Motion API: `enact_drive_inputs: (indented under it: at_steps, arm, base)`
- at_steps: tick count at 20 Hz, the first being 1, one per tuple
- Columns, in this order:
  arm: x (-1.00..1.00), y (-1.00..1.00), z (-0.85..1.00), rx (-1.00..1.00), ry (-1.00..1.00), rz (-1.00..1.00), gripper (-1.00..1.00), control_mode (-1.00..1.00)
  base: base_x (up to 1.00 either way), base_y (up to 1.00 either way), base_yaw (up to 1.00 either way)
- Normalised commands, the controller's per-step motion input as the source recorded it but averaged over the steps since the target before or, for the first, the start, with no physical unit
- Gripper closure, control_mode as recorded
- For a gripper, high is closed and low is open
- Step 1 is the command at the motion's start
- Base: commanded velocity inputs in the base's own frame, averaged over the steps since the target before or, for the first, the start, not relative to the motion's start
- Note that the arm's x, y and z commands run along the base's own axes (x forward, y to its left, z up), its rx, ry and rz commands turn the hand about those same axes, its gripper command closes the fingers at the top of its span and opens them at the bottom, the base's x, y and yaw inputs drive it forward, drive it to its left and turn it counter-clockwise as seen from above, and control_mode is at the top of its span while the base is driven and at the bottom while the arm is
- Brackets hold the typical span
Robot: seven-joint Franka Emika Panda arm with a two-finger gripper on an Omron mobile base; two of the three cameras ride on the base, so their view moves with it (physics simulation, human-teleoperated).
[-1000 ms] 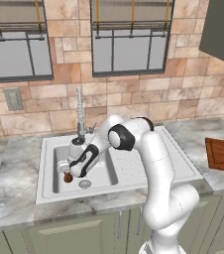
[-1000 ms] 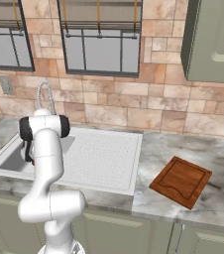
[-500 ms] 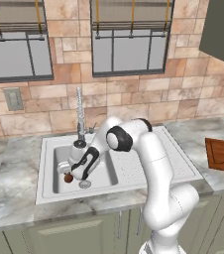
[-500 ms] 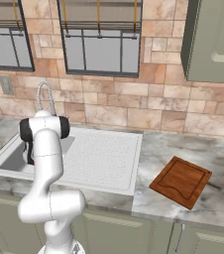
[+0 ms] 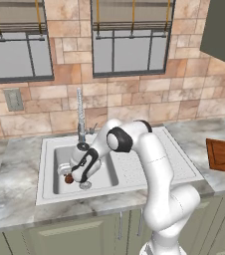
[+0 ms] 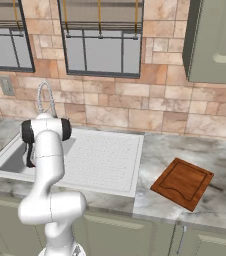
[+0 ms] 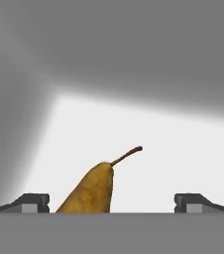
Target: Pick the pear from the sink and place it on the cutting board to airdry. Then turn off the sink faucet.
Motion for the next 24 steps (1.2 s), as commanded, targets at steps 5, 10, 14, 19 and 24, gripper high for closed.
enact_drive_inputs:
  at_steps: [5,10,14,19,24]
  arm:
    - [0.0,0.95,-0.08,-0.08,0.13,-0.1,-1.0,-1.0]
    - [0.01,1.0,-0.16,-0.1,0.18,-0.12,1.0,-1.0]
    - [0.02,0.94,-0.15,-0.14,0.14,-0.12,1.0,-1.0]
    - [0.0,0.57,0.0,-0.14,0.05,-0.1,1.0,-1.0]
    - [0.0,0.48,0.0,-0.12,0.05,-0.1,1.0,-1.0]
  base:
    - [0.0,0.0,0.0]
    - [0.0,0.0,0.0]
    - [0.0,0.0,0.0]
    - [0.0,0.0,0.0]
    - [0.0,0.0,0.0]
